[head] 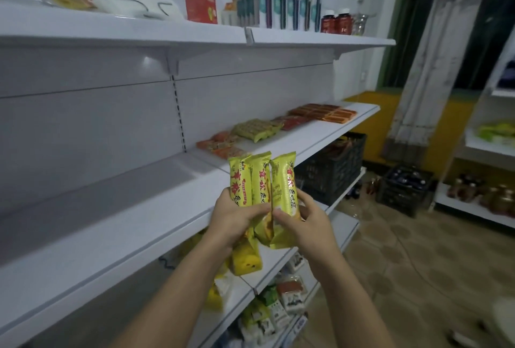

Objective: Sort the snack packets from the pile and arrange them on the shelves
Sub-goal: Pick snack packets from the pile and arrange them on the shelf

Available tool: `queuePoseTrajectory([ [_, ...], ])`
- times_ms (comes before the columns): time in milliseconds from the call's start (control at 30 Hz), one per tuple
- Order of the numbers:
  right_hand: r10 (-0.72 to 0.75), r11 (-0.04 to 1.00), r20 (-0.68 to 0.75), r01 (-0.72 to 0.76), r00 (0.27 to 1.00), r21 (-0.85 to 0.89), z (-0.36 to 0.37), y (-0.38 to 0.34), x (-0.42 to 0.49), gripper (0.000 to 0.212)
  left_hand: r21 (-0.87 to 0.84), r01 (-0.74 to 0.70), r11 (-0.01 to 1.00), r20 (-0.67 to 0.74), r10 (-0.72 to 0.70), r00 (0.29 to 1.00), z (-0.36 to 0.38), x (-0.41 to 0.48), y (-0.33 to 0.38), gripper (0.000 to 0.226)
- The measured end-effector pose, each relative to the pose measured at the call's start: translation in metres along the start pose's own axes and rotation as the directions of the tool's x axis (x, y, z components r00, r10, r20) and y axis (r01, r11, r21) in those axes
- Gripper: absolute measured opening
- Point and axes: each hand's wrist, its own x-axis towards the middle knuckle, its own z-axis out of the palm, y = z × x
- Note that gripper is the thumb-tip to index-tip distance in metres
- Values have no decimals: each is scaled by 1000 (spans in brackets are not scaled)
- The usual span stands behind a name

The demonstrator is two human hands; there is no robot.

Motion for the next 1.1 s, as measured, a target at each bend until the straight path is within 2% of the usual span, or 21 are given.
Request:
queuePoseTrajectory([
  [233,47,998,-125,-51,991,-31,-50,16,52,40,-27,22,999,64,-21,998,53,62,-16,52],
  [367,59,993,-151,-74,987,-96,-70,22,104,43,-49,26,998,66,-22,998,77,116,-20,48],
  [533,45,983,-113,-64,993,-173,-84,19,178,44,-81,15,997,70,-9,997,102,183,-16,69],
  [667,25,975,-108,-49,994,-219,-90,23,234,43,-181,-5,983,67,17,998,123,233,-14,50],
  [900,-5,984,-97,-12,995,-180,-100,38,295,26,-213,-28,977,57,41,997,148,288,-11,46],
  [1100,-41,991,-29,37,999,-127,-109,44,349,21,-222,-27,975,8,29,1000,165,318,-6,30],
])
